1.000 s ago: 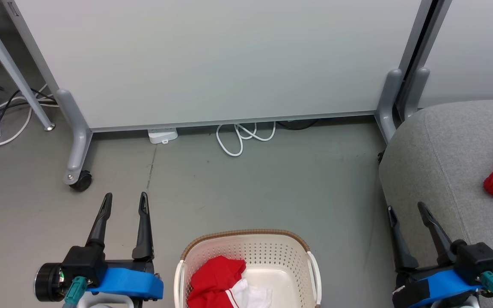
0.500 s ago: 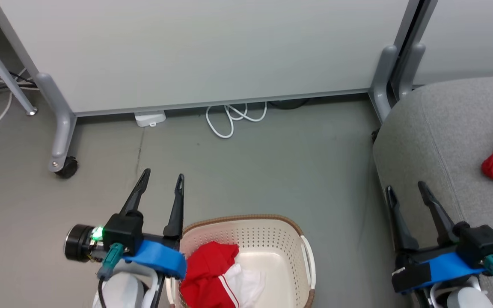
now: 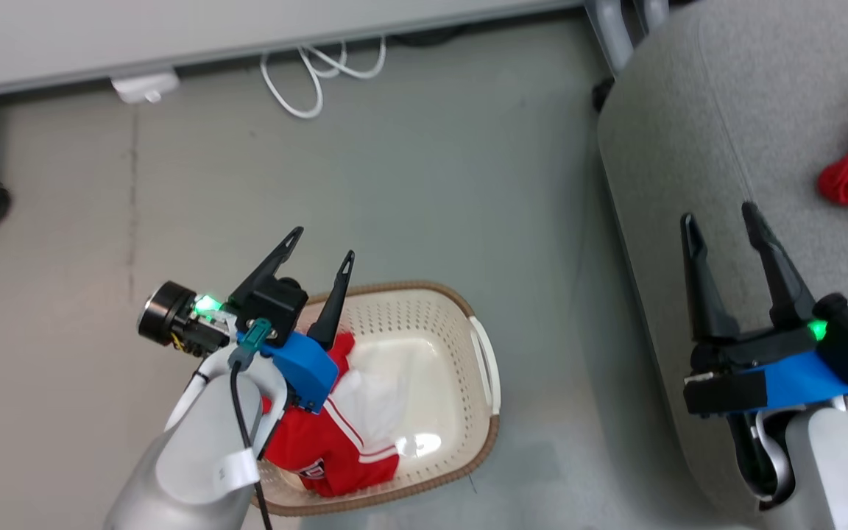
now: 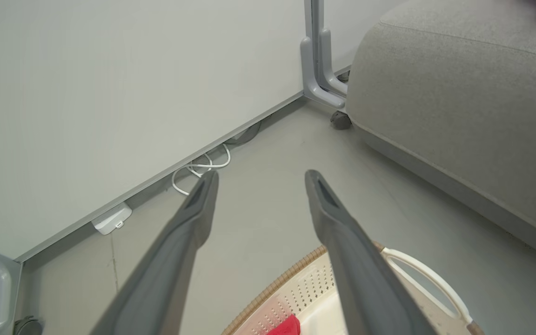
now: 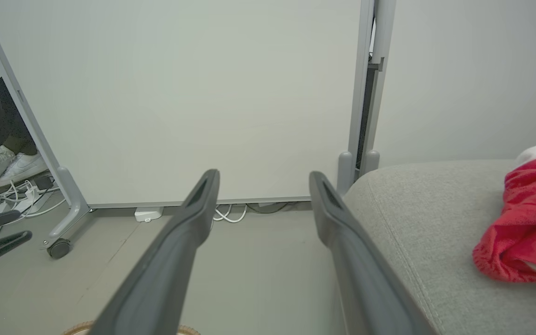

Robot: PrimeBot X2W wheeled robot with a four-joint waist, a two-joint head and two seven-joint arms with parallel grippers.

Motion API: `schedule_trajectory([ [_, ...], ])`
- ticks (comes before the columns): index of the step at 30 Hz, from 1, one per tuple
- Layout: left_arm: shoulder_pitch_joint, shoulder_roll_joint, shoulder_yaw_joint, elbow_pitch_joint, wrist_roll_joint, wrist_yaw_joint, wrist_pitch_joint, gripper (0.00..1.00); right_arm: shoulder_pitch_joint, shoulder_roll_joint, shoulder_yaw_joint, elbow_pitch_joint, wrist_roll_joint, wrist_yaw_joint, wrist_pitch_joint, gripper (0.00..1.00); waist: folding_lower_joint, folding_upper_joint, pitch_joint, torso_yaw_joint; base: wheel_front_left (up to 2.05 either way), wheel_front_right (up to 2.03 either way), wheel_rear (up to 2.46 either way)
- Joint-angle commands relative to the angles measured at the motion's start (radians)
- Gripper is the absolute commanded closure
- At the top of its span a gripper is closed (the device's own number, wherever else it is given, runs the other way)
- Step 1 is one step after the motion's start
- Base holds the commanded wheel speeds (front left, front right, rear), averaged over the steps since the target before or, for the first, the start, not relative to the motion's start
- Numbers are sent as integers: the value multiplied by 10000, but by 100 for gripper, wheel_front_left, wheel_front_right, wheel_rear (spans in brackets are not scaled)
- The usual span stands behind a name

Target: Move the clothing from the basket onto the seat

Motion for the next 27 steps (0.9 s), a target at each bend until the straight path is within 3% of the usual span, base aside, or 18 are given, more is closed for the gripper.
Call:
schedule_trajectory([
  [1,-457,164,-291,365,-4,-56,-27,0,-277,-36,22,-89,71,1,-34,0,-2,0,1017,-633,0,0,0],
  [8,-1878,404,-2266,2495,-42,-33,-14,0,-910,-7,135,-372,229,1,-34,0,-2,0,2200,-1068,0,0,0],
  [17,-3248,303,-4944,4527,-462,-35,539,0,-1445,-77,160,-753,341,1,-34,0,-2,0,3545,-1295,0,0,0],
  [24,-3827,372,-6368,5436,-1143,-35,1581,0,-1904,-22,224,-1054,418,1,-34,0,-2,0,4530,-1460,0,0,0],
  [27,-4077,521,-7007,5681,-1582,-36,2570,0,-2144,75,244,-1228,431,1,-34,0,-2,0,5057,-1497,0,0,0],
])
